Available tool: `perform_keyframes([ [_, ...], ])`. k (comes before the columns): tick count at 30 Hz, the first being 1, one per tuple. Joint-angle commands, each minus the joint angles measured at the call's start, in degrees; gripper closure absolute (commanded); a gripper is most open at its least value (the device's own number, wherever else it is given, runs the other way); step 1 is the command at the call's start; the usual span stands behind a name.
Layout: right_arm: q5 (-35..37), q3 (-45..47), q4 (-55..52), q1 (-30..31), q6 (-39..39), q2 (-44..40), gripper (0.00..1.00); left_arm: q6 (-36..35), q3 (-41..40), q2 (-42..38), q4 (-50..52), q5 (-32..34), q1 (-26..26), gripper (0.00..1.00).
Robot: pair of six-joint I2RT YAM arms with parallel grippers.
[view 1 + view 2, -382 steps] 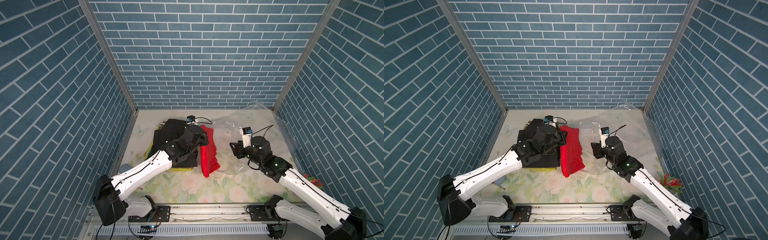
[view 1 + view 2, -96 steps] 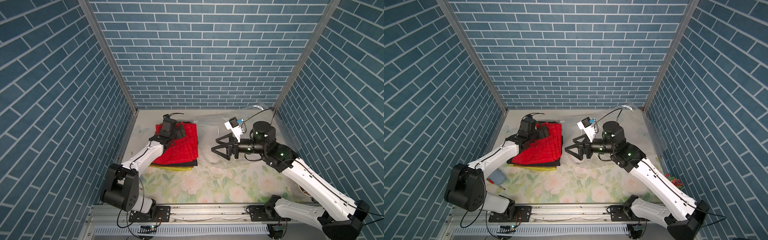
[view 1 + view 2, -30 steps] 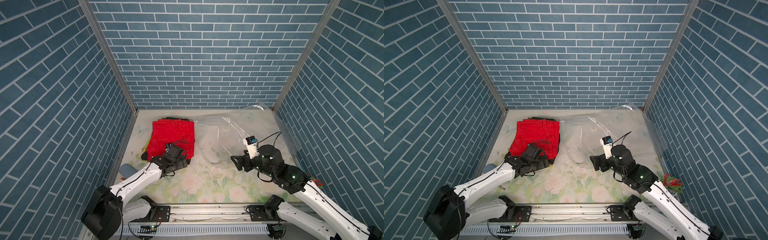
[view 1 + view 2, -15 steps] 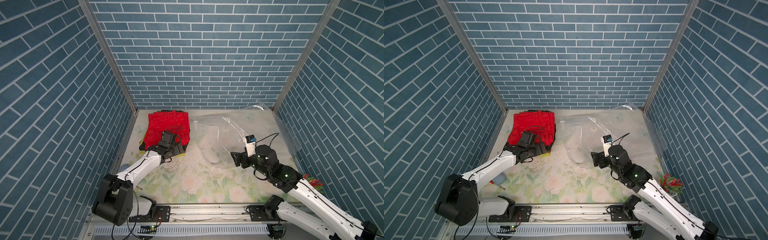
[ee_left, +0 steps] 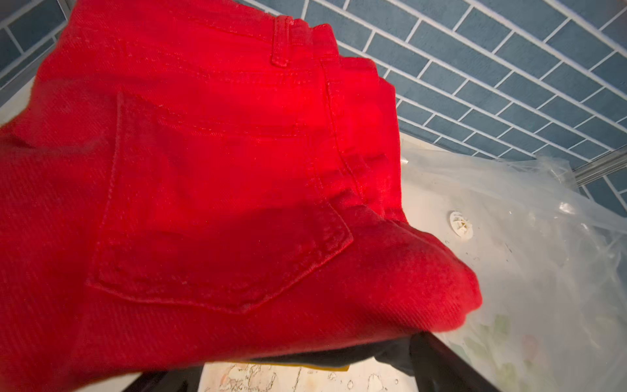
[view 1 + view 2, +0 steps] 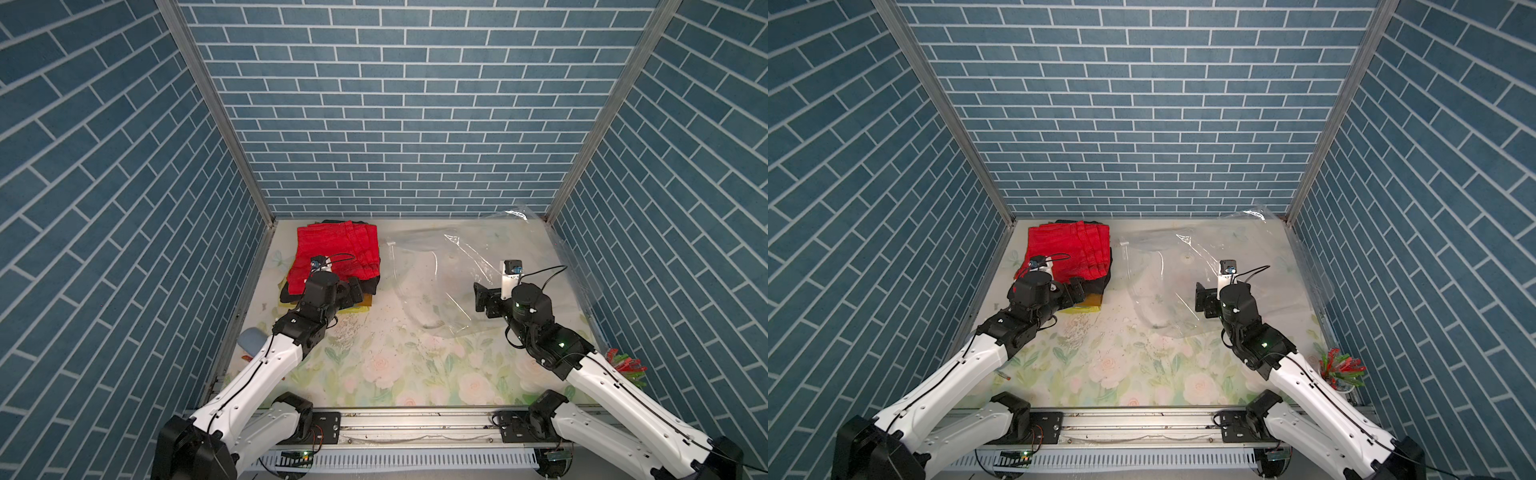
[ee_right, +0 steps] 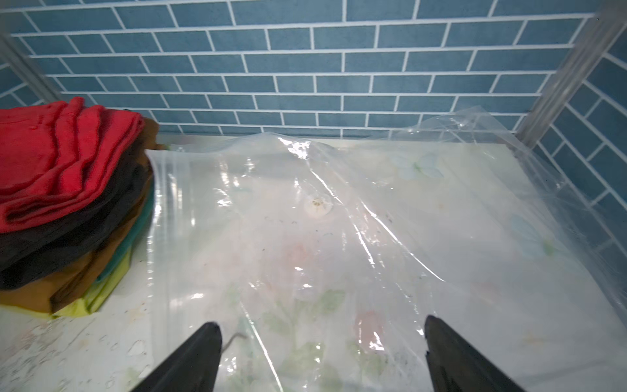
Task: Take the trousers out of the vacuum bag
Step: Reset both arms
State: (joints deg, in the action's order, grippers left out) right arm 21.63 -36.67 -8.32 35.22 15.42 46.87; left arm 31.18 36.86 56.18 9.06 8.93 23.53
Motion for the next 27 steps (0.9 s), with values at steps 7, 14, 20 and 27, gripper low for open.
perform_keyframes([
  [7, -2.86, 3.89, 8.95, -12.11, -2.48, 1.66, 0.03, 0.81, -9.68, -6.18, -7.86, 2.74, 0.55, 0.00],
  [14, -5.22, 9.14, 18.84, -19.68, -4.82, 4.11, 0.00, 1.10, -14.92, -8.40, -11.21, 6.03, 2.64, 0.00],
  [20, -7.72, 13.84, 28.39, -27.20, -6.02, 5.45, 0.00, -0.52, -19.06, -10.82, -15.40, 16.35, 6.31, 0.00],
  [27, -8.08, 22.09, 48.32, -31.75, -8.74, 10.05, 0.00, -9.64, -22.31, -11.44, -23.98, 24.58, 6.24, 0.01],
])
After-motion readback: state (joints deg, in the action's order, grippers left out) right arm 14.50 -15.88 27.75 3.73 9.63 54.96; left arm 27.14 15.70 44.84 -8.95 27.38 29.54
